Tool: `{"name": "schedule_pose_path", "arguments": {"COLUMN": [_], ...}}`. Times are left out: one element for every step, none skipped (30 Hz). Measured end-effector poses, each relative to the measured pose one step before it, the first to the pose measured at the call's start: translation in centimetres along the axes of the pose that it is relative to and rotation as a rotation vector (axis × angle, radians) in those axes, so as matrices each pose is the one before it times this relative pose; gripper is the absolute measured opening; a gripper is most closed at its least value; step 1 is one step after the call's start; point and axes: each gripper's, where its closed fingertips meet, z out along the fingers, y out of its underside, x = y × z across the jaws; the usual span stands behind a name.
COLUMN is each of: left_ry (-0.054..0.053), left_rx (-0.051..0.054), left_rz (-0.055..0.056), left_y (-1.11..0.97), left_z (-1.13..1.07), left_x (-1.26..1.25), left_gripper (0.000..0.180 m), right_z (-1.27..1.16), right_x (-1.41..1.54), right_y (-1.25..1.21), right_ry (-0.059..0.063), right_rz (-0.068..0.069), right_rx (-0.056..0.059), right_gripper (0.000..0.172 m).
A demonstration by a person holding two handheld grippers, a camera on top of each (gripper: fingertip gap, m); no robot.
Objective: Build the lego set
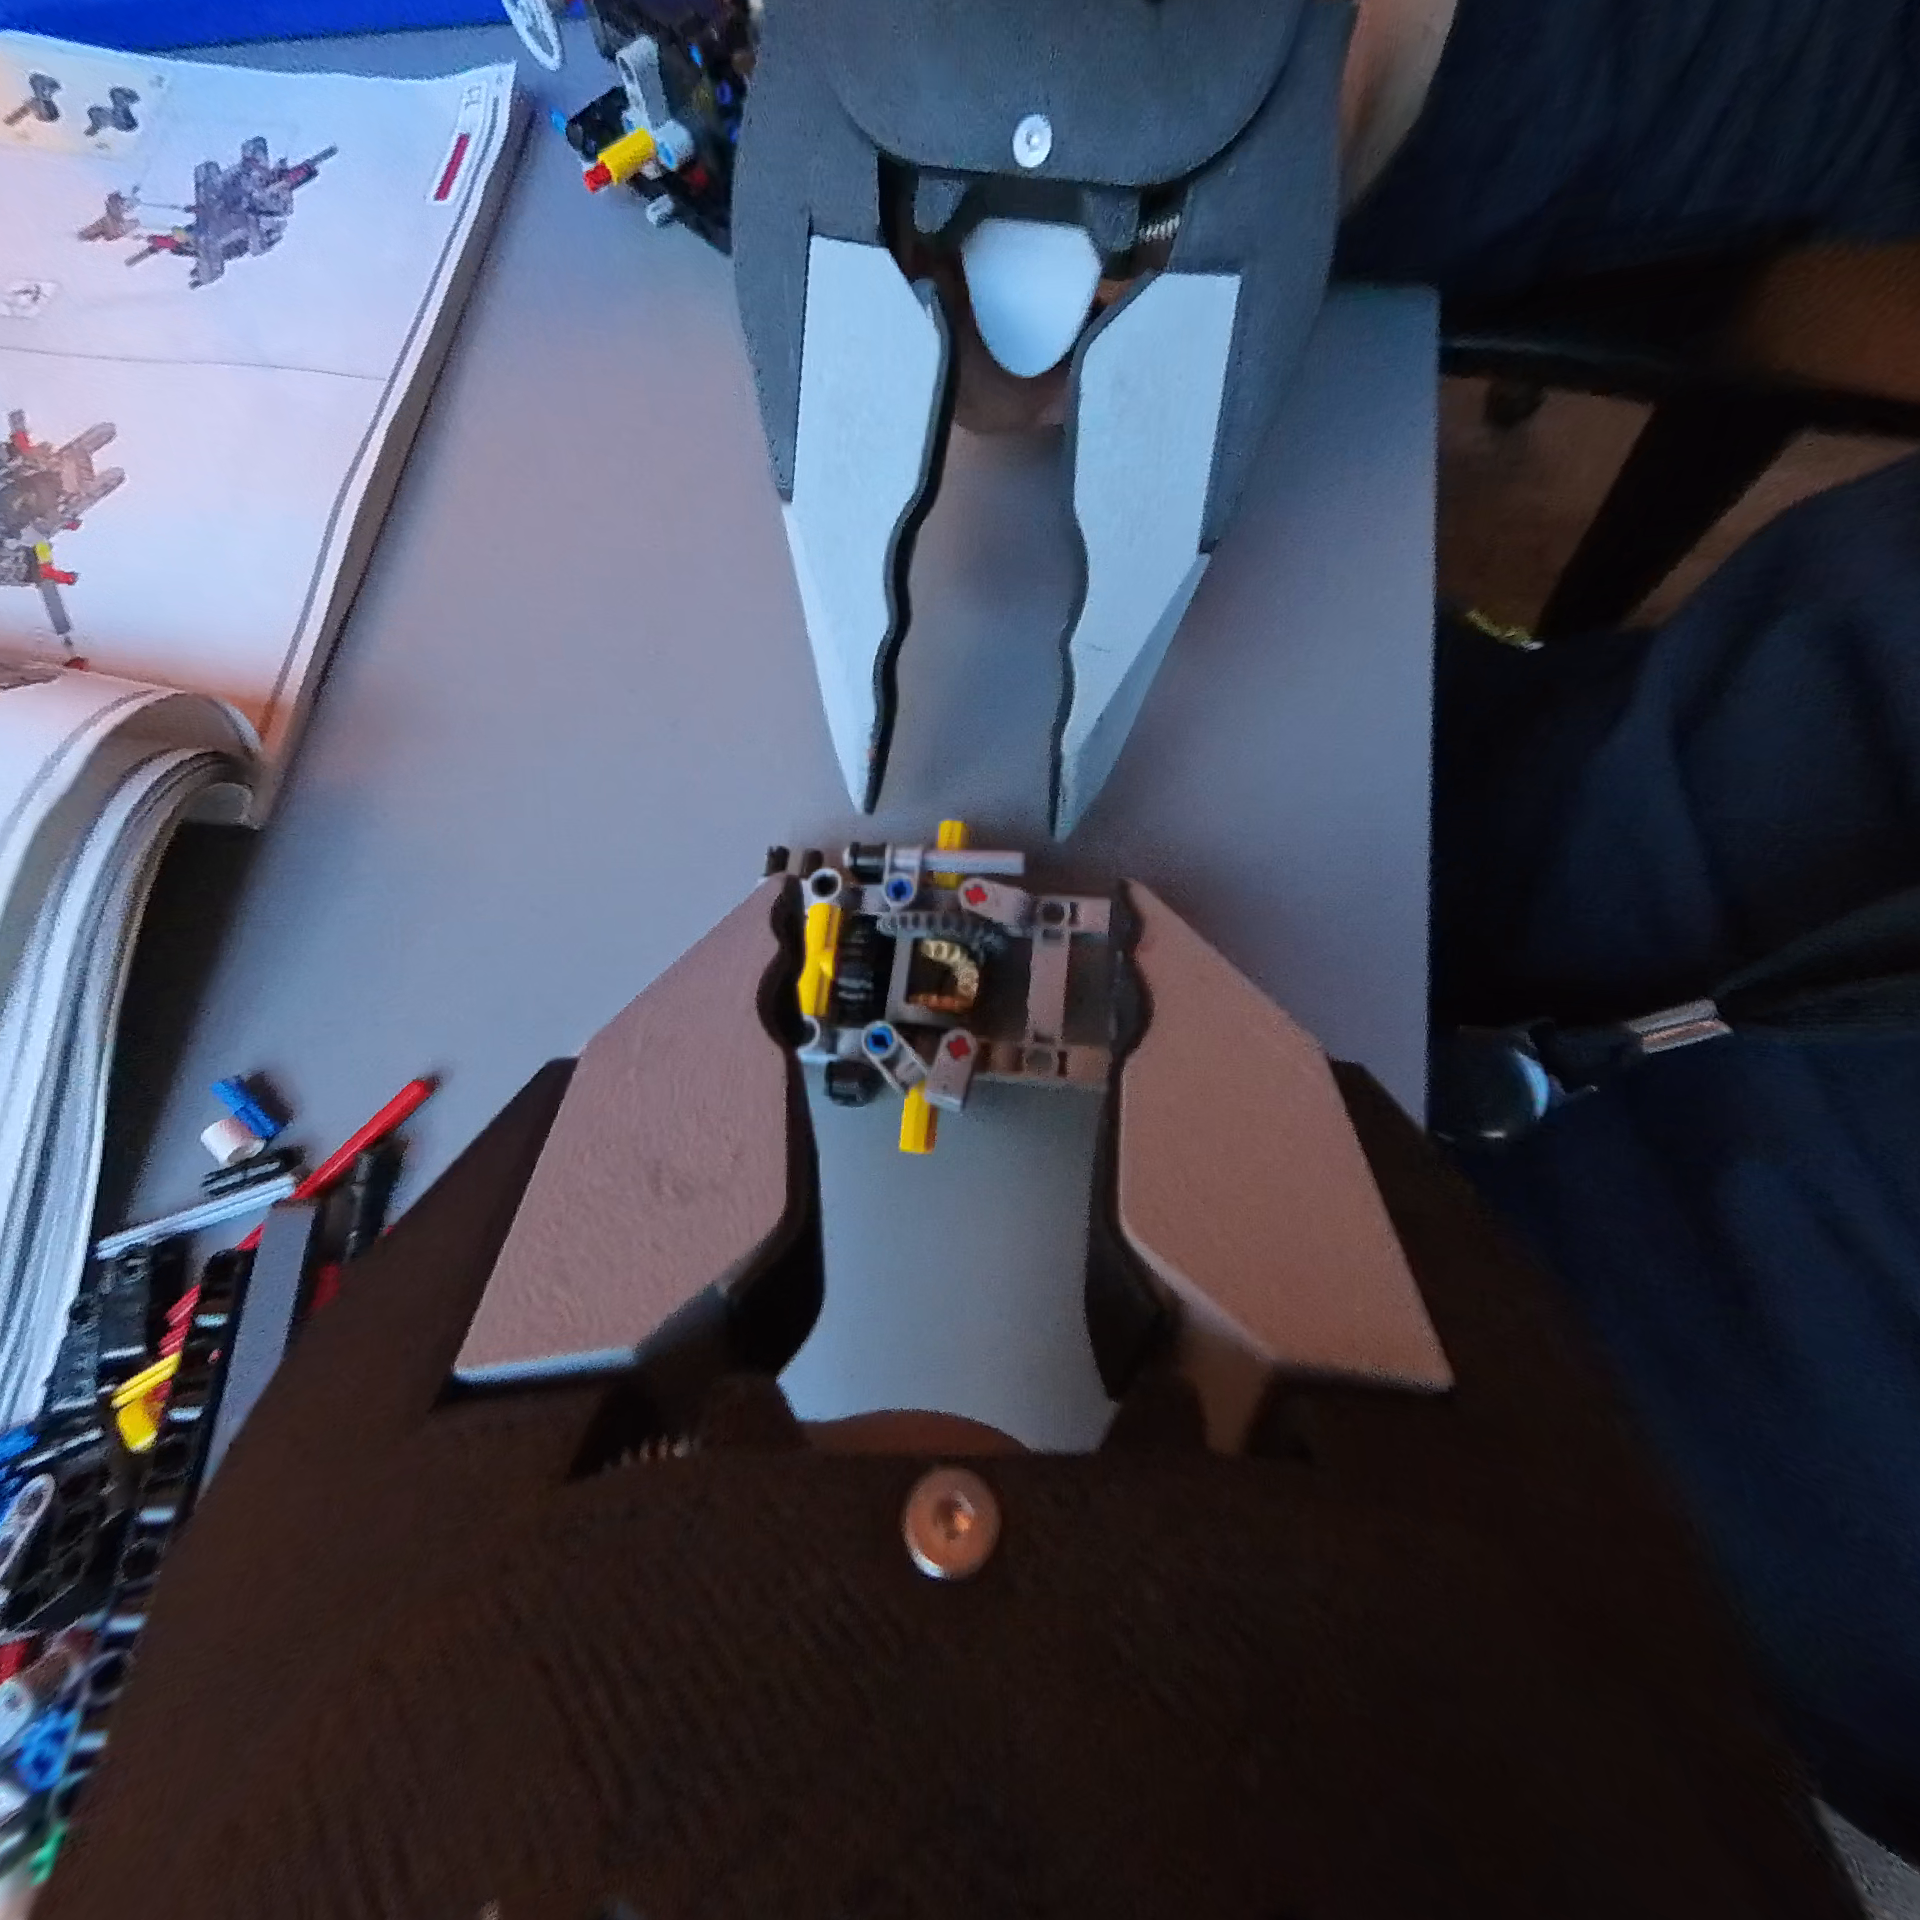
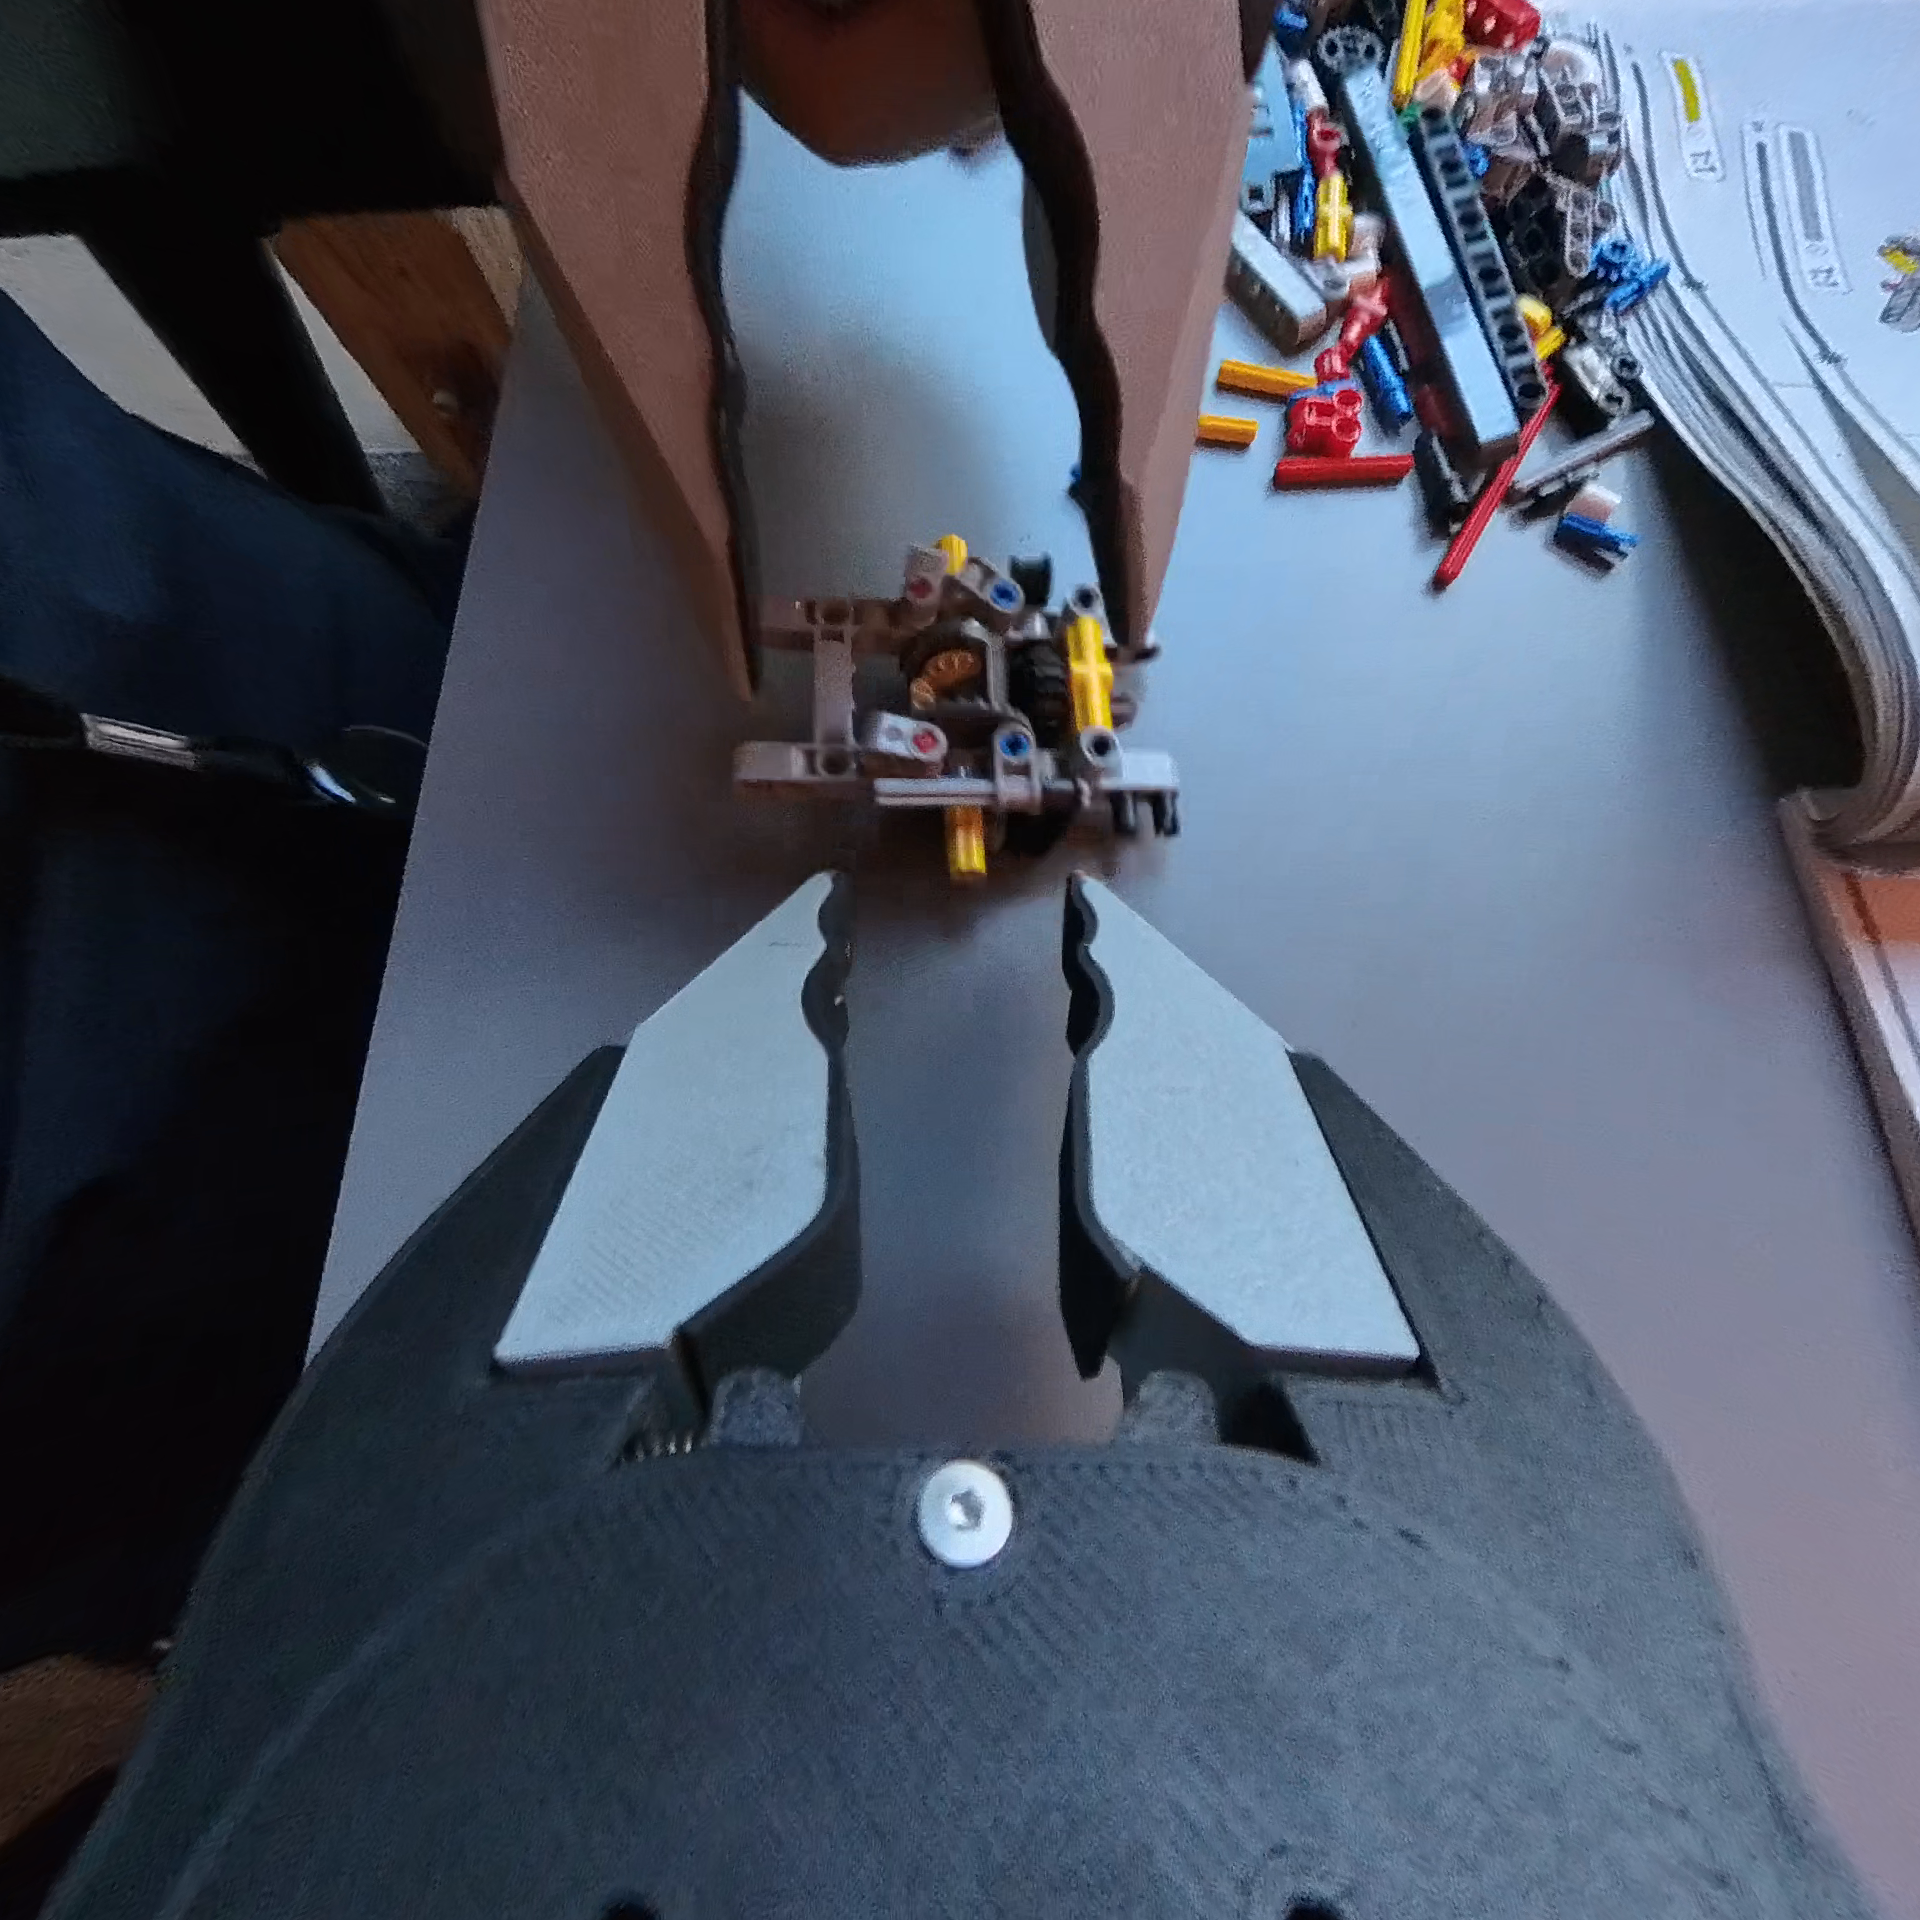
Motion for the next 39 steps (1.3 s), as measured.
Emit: {"name": "schedule_pose_path", "arguments": {"left_ry": [0.008,-0.0067,-0.0116,-0.0004,0.0052,0.0024,-0.0014,-0.0073,-0.0064,0.0019,0.0077,0.008,0.0074,0.0057,0.0035,0.0001,0.0001,-0.0036,0.0024,0.0038,0.0003,-0.0017,-0.0023,0.0002,0.0019,-0.0013,-0.0076,-0.0067,-0.004,-0.0028,-0.0062,-0.0088,-0.0081,-0.009,-0.0084,-0.0023,0.0058,0.0112,0.0024], "left_rx": [-0.0046,-0.0217,-0.0284,-0.0265,-0.0153,-0.0056,-0.0063,-0.0033,0.0022,0.0011,-0.0029,-0.0037,-0.003,-0.0034,-0.007,-0.0068,-0.0038,0.0021,0.0063,0.007,0.0048,0.0009,0.0013,0.0022,-0.0018,-0.0082,-0.0157,-0.0146,-0.0032,-0.0025,0.0002,0.0071,0.0074,0.0032,0.0036,0.0009,-0.0057,-0.0146,-0.0151], "left_rz": [-0.009,-0.0033,-0.0001,-0.0002,-0.0022,-0.0007,0.0029,0.003,0.0011,-0.0011,-0.003,-0.0035,-0.0018,0.0001,0.002,0.0023,0.0023,-0.0008,-0.0017,-0.0027,-0.0019,0.0014,0.004,0.0048,0.0032,0.0027,0.0024,0.0023,0.0008,-0.0008,-0.0025,-0.0039,-0.0036,-0.0022,-0.0021,-0.0039,-0.004,-0.0015,0.0011], "left_y": [0.053,0.354,0.481,0.412,0.18,0.0,0.002,-0.032,-0.09,-0.061,0.005,0.008,-0.014,0.001,0.063,0.099,0.066,-0.033,-0.094,-0.132,-0.122,-0.096,-0.123,-0.118,-0.042,0.116,0.303,0.365,0.21,0.208,0.148,0.045,0.021,0.05,0.048,0.102,0.245,0.441,0.462], "left_z": [0.131,0.255,0.353,0.37,0.29,0.148,0.025,-0.046,-0.095,-0.087,-0.03,0.025,0.096,0.14,0.187,0.166,0.099,0.031,-0.017,-0.03,-0.04,-0.027,-0.003,0.015,0.064,0.09,0.093,0.033,-0.097,-0.23,-0.335,-0.426,-0.515,-0.575,-0.603,-0.557,-0.437,-0.232,0.02], "left_x": [0.101,-0.113,-0.172,0.038,0.154,0.108,0.021,-0.113,-0.146,-0.052,0.01,0.035,0.062,0.079,0.076,0.031,0.041,-0.042,0.047,0.034,-0.01,-0.044,-0.042,0.013,0.032,-0.035,-0.142,-0.106,-0.056,-0.06,-0.138,-0.207,-0.257,-0.308,-0.29,-0.189,-0.036,0.056,-0.061], "left_gripper": [0.056,0.056,0.058,0.06,0.062,0.063,0.063,0.064,0.066,0.066,0.066,0.067,0.067,0.067,0.067,0.069,0.069,0.07,0.071,0.071,0.071,0.071,0.071,0.071,0.071,0.071,0.071,0.072,0.073,0.073,0.073,0.074,0.074,0.074,0.073,0.074,0.074,0.074,0.074], "right_z": [-0.096,-0.033,0.028,0.123,0.182,0.157,0.094,0.014,-0.013,-0.062,-0.078,-0.06,-0.006,0.053,0.091,0.116,0.12,0.117,0.125,0.132,0.125,0.088,0.068,0.028,-0.003,-0.014,-0.027,-0.019,-0.008,0.011,0.039,0.071,0.066,0.06,0.018,-0.01,-0.045,-0.047,-0.023], "right_x": [0.013,-0.017,-0.027,-0.063,0.024,0.078,-0.134,-0.176,-0.047,-0.099,-0.147,-0.038,0.107,0.165,0.114,-0.019,0.001,0.039,-0.002,-0.003,0.075,0.115,0.026,-0.039,0.025,0.075,0.055,0.05,0.062,0.044,0.016,-0.024,-0.032,-0.051,-0.059,-0.065,0.005,0.016,-0.008], "right_y": [0.309,0.133,-0.057,-0.186,-0.272,-0.281,-0.291,-0.267,-0.22,-0.175,-0.249,-0.302,-0.183,0.025,0.124,0.147,0.156,0.145,0.135,0.153,0.123,0.104,0.069,0.003,-0.04,-0.047,-0.018,-0.016,0.015,0.059,0.103,0.125,0.099,0.061,0.032,-0.026,-0.067,-0.056,-0.045], "right_ry": [-0.001,-0.0025,-0.003,-0.0064,-0.0019,0.0015,-0.0115,-0.0139,-0.0067,-0.0132,-0.0174,-0.0103,-0.002,0.0028,0.0013,-0.0027,0.0031,0.0086,0.0068,0.0057,0.0084,0.0107,0.0045,0.0003,0.0035,0.0046,0.0016,-0.0006,-0.0001,0.0012,0.0008,0.0,0.0002,-0.0003,-0.0009,-0.0003,0.0041,0.0042,0.0015], "right_rz": [0.0115,0.0094,0.0105,0.0139,0.0158,0.0144,0.0116,0.0122,0.0135,0.0134,0.013,0.013,0.0114,0.0087,0.0063,0.0015,-0.0037,-0.0064,-0.0077,-0.0064,-0.0025,-0.0004,-0.0025,-0.0039,-0.0011,0.002,0.0042,0.0058,0.0054,0.003,-0.0005,-0.003,-0.004,-0.0046,-0.0051,-0.0059,-0.0046,-0.0026,-0.0003], "right_rx": [-0.0016,0.0086,0.0136,0.0108,0.0084,0.0074,0.0102,0.0147,0.0166,0.0128,0.0171,0.0193,0.0096,-0.0032,-0.0102,-0.0119,-0.0122,-0.011,-0.0118,-0.0127,-0.0108,-0.0091,-0.0057,-0.0015,0.0026,0.0033,0.0018,0.0015,-0.0003,-0.003,-0.0068,-0.0085,-0.0077,-0.0054,-0.0023,0.0017,0.0051,0.005,0.0038], "right_gripper": [0.039,0.039,0.039,0.041,0.043,0.046,0.048,0.049,0.049,0.05,0.05,0.048,0.046,0.044,0.043,0.043,0.043,0.043,0.043,0.043,0.042,0.042,0.041,0.039,0.038,0.038,0.038,0.038,0.038,0.037,0.038,0.039,0.039,0.04,0.04,0.04,0.04,0.04,0.04]}}
